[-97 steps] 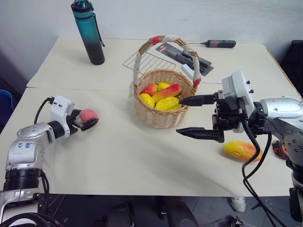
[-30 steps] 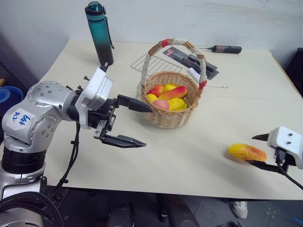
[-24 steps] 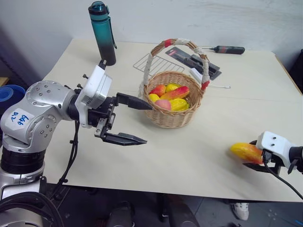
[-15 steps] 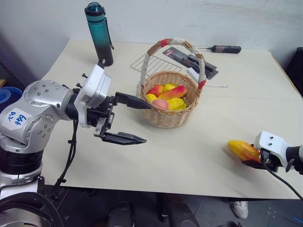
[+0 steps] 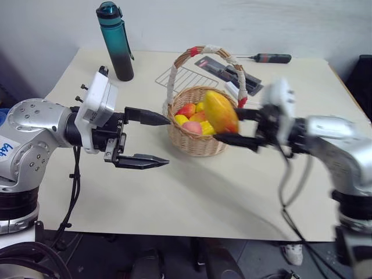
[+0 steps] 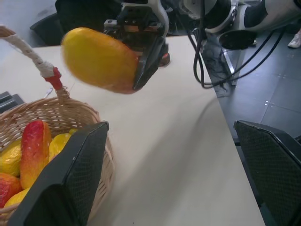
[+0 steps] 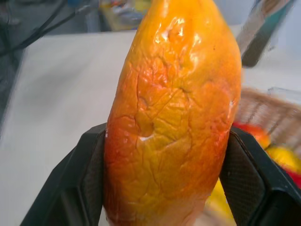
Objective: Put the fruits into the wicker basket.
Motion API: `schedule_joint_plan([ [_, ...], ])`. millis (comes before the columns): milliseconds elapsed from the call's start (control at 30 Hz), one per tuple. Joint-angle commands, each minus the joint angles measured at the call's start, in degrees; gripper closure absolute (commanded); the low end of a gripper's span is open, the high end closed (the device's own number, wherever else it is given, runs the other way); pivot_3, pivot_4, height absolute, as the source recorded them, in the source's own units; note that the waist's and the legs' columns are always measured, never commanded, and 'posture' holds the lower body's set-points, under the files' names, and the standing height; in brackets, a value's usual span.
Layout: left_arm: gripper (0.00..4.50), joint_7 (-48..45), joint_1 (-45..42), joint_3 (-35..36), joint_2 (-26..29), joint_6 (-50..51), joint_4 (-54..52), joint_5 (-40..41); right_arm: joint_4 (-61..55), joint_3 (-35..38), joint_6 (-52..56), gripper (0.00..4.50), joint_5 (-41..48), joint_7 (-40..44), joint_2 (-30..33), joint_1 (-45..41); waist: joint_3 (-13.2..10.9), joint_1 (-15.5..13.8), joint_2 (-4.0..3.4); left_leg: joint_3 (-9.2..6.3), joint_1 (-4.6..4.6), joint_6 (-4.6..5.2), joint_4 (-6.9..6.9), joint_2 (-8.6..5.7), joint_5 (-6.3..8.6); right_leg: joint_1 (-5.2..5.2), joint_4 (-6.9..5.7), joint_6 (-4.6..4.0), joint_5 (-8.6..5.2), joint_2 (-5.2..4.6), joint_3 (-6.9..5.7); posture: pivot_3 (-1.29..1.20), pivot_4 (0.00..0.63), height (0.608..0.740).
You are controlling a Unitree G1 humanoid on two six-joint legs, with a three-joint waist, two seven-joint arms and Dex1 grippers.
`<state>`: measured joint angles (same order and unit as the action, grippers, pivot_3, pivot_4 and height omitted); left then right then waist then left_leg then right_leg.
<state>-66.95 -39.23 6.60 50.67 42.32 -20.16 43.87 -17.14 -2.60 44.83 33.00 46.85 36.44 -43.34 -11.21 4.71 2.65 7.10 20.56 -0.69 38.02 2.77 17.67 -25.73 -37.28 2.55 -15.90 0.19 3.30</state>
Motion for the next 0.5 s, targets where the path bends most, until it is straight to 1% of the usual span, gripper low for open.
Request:
schedule_joint_plan([
  [33,0.0,0.57,-0.83,2.13,1.05,-0.21,-1.55,1.46,5.09,-5.96,-2.97,1.7,-9.7,-6.71,-2.72,-3.69,0.0,-0.1,0.0,0.0,0.05,0.0,0.01,-0.01,0.0,-0.1,-0.11,-0.01,-0.01,-0.02,-0.01,0.0,0.15,0.74],
  [100,0.0,0.74,-0.75,2.32,1.19,-0.44,-1.45,1.4,8.52,-9.08,-5.44,1.7,-15.17,-9.84,-4.19,-4.52,0.03,-0.43,0.03,-0.07,0.26,0.0,0.02,-0.01,0.0,-0.28,-0.11,-0.03,-0.07,-0.01,-0.03,0.0,0.15,0.74],
  [167,0.0,0.97,-0.64,2.25,1.27,-0.84,-1.27,1.09,10.35,-9.32,-5.17,1.7,-16.83,-11.94,-6.0,-4.97,0.04,-0.49,0.05,-0.09,0.84,0.0,0.14,-0.02,0.0,-0.82,-0.21,-0.02,-0.07,-0.02,0.0,0.0,0.15,0.74],
  [233,0.0,1.24,-0.62,2.22,1.2,-0.92,-1.27,1.07,9.68,-8.47,-4.14,0.98,-16.5,-11.9,-6.82,-4.8,0.03,-0.47,0.04,-0.06,0.96,0.01,0.16,-0.02,0.0,-0.95,-0.23,-0.01,-0.07,-0.03,0.0,0.0,0.15,0.74],
  [300,0.0,1.39,-0.52,2.38,1.13,-0.79,-1.45,1.41,7.44,-6.43,-2.3,0.45,-15.18,-12.43,-7.32,-4.35,0.03,-0.47,0.04,-0.07,0.96,0.01,0.12,0.01,0.0,-0.95,-0.23,-0.01,-0.07,-0.01,-0.03,0.0,0.15,0.74],
  [333,0.0,1.46,-0.48,2.41,1.1,-0.75,-1.45,1.48,6.02,-5.23,-1.29,0.09,-14.55,-12.79,-7.2,-4.13,0.03,-0.4,0.04,-0.07,0.96,0.01,0.12,0.02,0.0,-0.95,-0.22,0.0,-0.08,-0.01,-0.03,0.0,0.15,0.74],
  [433,0.0,1.52,-0.38,2.21,0.96,-1.04,-1.05,1.16,1.72,-1.46,1.58,0.04,-12.11,-13.19,-6.8,-3.47,0.03,-0.13,0.04,-0.07,0.92,0.0,0.15,0.01,-0.01,-0.95,-0.28,-0.01,-0.08,-0.01,-0.02,0.0,0.15,0.74],
  [500,0.0,1.69,-0.67,2.01,0.79,-1.14,-0.48,0.9,-3.21,4.67,6.27,0.04,-5.41,-12.04,-6.46,-2.45,0.03,-0.14,0.04,-0.07,0.87,-0.02,0.15,0.0,-0.02,-0.93,-0.36,-0.01,-0.08,0.0,-0.01,0.0,0.15,0.74],
])
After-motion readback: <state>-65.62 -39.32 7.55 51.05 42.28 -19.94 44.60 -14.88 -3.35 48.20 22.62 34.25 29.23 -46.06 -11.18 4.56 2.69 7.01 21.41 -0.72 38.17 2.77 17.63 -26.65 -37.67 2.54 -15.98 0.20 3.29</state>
